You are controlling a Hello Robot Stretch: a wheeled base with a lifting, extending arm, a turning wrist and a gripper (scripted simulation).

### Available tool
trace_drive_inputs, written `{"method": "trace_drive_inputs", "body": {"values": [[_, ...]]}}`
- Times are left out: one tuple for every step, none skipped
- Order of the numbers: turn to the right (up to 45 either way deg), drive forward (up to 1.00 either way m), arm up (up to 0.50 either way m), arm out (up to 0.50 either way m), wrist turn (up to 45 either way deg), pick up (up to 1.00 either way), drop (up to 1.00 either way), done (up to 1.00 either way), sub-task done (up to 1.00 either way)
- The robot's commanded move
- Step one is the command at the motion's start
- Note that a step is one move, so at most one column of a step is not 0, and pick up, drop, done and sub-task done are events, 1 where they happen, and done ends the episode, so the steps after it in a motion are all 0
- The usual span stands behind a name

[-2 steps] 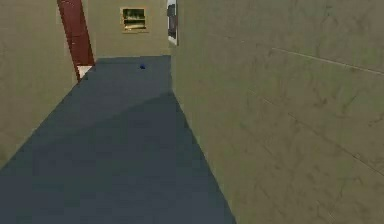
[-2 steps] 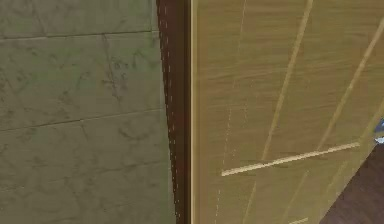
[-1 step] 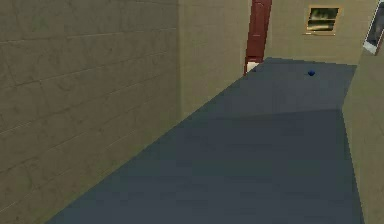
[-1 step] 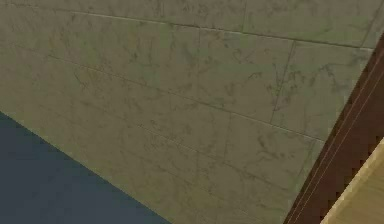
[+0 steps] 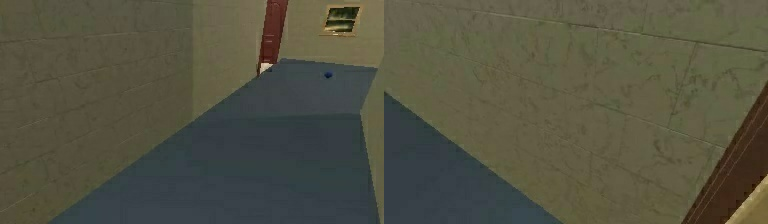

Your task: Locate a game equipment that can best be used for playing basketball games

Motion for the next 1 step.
{"method": "trace_drive_inputs", "body": {"values": [[0.0, 0.25, 0.00, 0.00, 0.0, 0.00, 0.00, 0.00, 0.00]]}}
